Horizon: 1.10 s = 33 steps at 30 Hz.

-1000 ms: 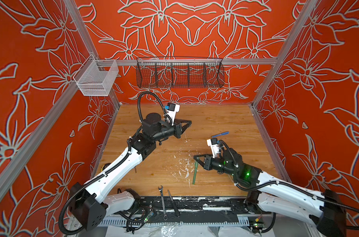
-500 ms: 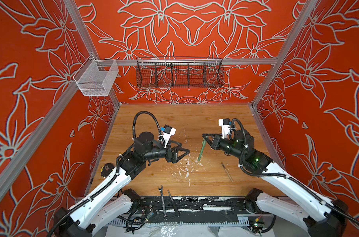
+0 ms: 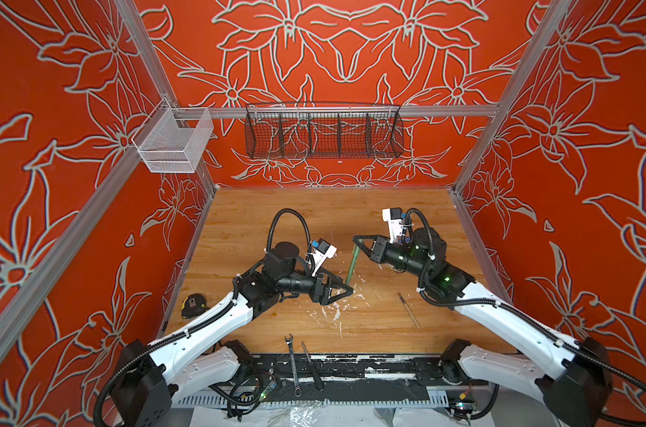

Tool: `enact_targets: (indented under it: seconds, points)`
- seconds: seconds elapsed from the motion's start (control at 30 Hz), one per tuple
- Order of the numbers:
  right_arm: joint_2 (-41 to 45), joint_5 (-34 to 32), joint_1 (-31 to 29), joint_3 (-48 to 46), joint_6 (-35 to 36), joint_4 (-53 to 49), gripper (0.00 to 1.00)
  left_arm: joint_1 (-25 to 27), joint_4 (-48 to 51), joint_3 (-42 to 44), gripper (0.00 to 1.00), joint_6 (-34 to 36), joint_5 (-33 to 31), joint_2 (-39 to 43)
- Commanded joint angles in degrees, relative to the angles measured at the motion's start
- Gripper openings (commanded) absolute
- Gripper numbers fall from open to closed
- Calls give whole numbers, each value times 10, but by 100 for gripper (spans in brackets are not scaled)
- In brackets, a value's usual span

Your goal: Insert the pens into the pen caps

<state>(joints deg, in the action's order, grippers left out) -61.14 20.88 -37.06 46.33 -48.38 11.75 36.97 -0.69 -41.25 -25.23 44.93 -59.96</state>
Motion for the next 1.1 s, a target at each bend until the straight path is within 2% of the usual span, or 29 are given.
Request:
enact_targets:
  seconds: [0.0,0.13,0.23,0.4,0.5,0.53,0.6,0.67,0.9,1.07]
  points:
    - [-1,3,2,-2,-19,48,0,8,-34,-8,69,-8,8,-8]
    - [-5,5,2,-4,-21,55,0,10,-35,-12,58,-11,3,-10]
    - [-5,3,2,-7,-25,61,0,10,-30,-18,46,-10,1,-9]
    - [-1,4,2,-9,-23,59,0,11,-22,-24,35,-7,-9,-9]
    - [4,-2,2,-10,-24,59,0,11,-15,-26,23,-8,-26,-6]
    - [7,-3,2,-8,-23,55,0,11,-9,-26,16,-5,-37,-4]
    - [12,-1,2,-5,-18,47,0,11,-6,-25,11,-4,-57,-1]
    - [20,1,2,-4,-13,34,0,11,-3,-29,0,-3,-83,-1]
    - [56,0,2,-22,-2,-3,0,7,21,-72,0,-2,-193,-25]
    - [57,6,-4,-61,-23,22,0,-7,-37,-89,0,-10,-202,-39]
